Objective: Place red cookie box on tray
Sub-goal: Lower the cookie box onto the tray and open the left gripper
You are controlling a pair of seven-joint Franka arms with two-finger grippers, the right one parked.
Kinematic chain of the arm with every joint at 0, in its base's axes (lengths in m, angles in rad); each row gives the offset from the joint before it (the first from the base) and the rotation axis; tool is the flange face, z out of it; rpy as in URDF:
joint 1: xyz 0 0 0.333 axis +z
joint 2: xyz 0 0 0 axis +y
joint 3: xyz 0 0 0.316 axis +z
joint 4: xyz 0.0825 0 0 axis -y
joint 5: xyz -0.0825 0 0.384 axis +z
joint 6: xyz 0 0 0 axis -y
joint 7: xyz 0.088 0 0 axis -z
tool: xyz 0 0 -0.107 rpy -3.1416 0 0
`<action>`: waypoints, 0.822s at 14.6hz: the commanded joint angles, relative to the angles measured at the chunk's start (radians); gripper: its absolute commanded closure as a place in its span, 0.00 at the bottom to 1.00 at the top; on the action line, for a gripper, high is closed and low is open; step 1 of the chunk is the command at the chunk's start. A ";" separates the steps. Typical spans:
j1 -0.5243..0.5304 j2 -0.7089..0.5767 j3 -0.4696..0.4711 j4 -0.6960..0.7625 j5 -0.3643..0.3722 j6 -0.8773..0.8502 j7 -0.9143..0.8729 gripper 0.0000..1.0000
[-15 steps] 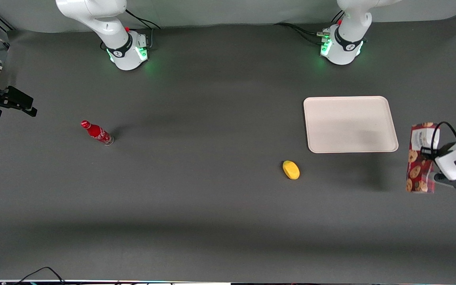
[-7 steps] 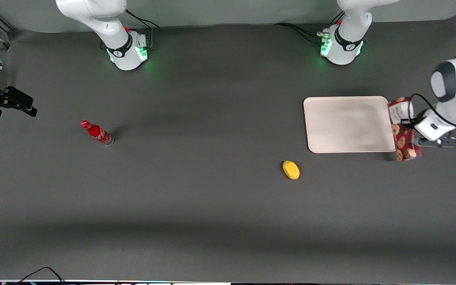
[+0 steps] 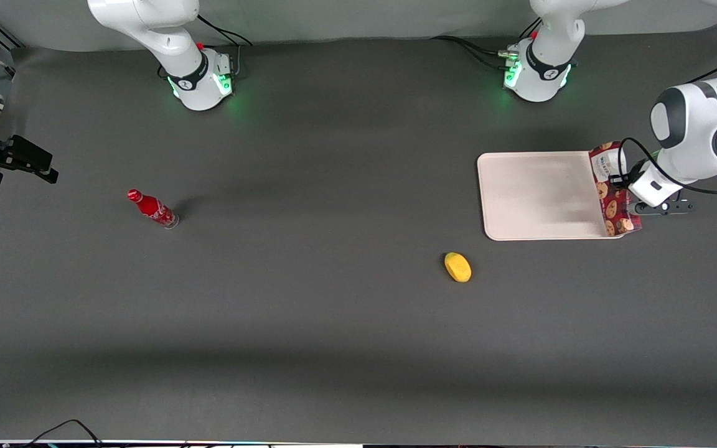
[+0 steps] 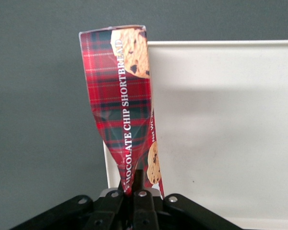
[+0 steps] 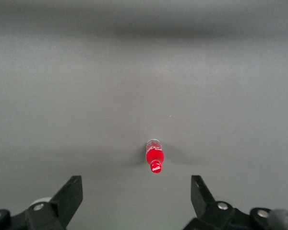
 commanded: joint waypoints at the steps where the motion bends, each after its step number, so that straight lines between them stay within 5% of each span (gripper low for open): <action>1: -0.006 -0.025 0.002 -0.027 0.006 0.012 0.029 1.00; 3: -0.009 -0.012 0.002 -0.025 0.021 0.015 0.031 0.91; 5: -0.010 -0.005 0.002 -0.021 0.026 0.015 0.031 0.36; 6: -0.013 -0.006 0.001 -0.019 0.026 0.015 0.031 0.00; 12: -0.048 -0.018 -0.010 0.198 0.026 -0.181 0.011 0.00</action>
